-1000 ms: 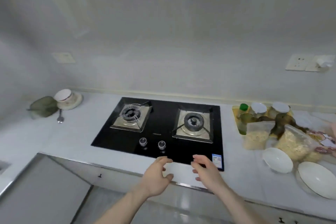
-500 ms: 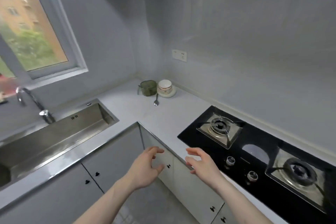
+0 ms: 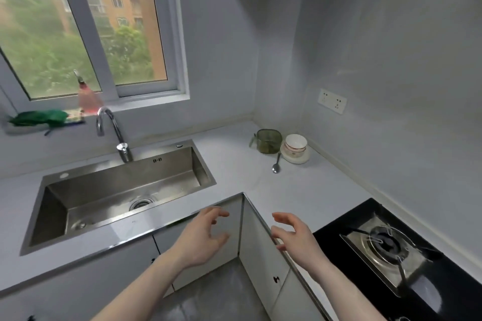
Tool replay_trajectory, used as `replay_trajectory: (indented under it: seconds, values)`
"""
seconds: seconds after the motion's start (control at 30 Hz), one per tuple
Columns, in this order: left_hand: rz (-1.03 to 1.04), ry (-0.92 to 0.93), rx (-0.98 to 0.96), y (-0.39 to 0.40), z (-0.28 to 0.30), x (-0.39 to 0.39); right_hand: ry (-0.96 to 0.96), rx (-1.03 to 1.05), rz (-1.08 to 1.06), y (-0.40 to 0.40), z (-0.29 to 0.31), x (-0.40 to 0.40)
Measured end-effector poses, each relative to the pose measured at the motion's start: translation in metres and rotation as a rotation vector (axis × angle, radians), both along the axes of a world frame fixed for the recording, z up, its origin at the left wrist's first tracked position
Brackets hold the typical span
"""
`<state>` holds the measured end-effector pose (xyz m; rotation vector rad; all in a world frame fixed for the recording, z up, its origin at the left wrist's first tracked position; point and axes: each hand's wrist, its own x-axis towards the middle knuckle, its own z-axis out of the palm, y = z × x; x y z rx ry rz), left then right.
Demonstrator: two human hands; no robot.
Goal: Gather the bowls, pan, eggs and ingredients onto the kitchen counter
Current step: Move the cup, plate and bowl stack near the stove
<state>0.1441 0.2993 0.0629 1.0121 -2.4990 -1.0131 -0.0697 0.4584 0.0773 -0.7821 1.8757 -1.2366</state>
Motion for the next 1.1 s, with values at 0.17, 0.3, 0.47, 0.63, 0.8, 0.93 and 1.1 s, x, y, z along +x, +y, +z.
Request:
replay_trajectory:
  seconds: [0.17, 0.3, 0.47, 0.63, 0.8, 0.93, 1.1]
  values:
    - [0.026, 0.017, -0.020, -0.064, 0.004, -0.036, 0.034, 0.001, -0.002, -0.056, -0.005, -0.040]
    - [0.015, 0.012, 0.014, -0.104, -0.009, -0.060, 0.008, 0.010, -0.031, -0.098, -0.013, -0.064]
    - [-0.021, 0.011, 0.020, -0.158, -0.014, -0.097, 0.030, 0.021, -0.045, -0.142, -0.011, -0.091]
    - [-0.103, -0.021, 0.038, -0.232, -0.017, -0.136, 0.006, 0.022, -0.170, -0.182, -0.018, -0.117]
    - [-0.179, -0.064, 0.055, -0.305, -0.023, -0.167, -0.023, 0.053, -0.288, -0.226, -0.037, -0.130]
    - [-0.222, -0.117, 0.084, -0.351, -0.033, -0.195, -0.064, 0.087, -0.356, -0.251, -0.054, -0.134]
    - [-0.262, -0.203, 0.116, -0.389, -0.053, -0.234, -0.139, 0.151, -0.456, -0.261, -0.076, -0.149]
